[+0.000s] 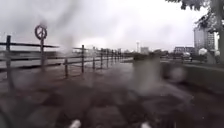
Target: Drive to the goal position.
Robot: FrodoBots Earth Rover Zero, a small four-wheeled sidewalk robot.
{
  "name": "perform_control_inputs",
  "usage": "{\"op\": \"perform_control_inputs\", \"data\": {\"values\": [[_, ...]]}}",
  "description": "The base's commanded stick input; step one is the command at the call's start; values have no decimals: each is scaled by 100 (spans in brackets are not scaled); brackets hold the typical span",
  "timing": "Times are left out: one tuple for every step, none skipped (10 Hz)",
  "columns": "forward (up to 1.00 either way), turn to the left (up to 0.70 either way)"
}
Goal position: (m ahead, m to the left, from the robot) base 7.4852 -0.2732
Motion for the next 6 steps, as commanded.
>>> {"op": "perform_control_inputs", "data": {"values": [[70, 0], [70, 0], [70, 0], [70, 0], [70, 0], [70, 0]]}}
